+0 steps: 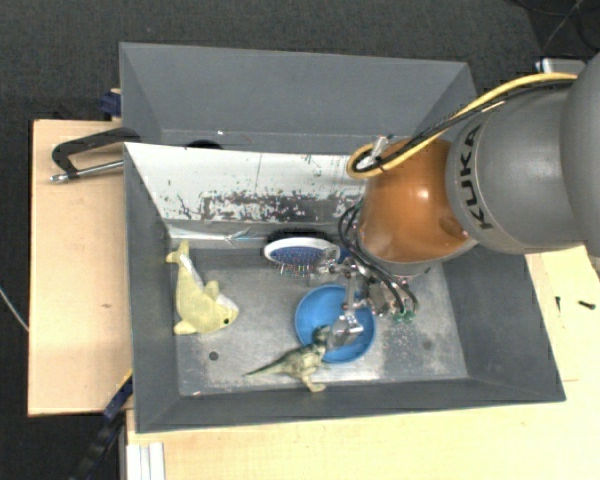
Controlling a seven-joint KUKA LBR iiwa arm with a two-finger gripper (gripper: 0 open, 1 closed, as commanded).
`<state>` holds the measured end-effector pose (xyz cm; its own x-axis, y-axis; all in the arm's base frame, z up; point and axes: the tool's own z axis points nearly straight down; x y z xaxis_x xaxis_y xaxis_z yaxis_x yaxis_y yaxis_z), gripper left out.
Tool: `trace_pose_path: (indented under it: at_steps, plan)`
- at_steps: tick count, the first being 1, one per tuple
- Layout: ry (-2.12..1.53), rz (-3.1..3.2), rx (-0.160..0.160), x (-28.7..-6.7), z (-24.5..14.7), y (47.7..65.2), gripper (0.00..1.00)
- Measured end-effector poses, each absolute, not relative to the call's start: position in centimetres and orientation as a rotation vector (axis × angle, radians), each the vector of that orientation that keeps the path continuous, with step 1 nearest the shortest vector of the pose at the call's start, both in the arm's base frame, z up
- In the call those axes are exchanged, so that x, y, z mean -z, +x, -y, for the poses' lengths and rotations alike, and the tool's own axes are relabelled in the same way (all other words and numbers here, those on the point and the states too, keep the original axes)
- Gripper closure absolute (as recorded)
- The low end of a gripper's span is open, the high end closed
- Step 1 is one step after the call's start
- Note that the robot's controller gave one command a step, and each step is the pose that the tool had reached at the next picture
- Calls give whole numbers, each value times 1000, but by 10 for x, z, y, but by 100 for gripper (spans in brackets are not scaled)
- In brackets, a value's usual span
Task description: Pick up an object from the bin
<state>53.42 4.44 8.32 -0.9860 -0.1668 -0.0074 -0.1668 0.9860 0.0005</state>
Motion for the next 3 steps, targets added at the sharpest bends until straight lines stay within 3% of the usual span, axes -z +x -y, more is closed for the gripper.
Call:
trace_pose_path:
  at_steps: [1,2,3]
  plan:
    - [-262,-3125,-5,-85,-45,535,100]
    - [-211,-3121,-3,-198,-63,531,100]
    - [-418,-3097,2,-336,-36,554,100]
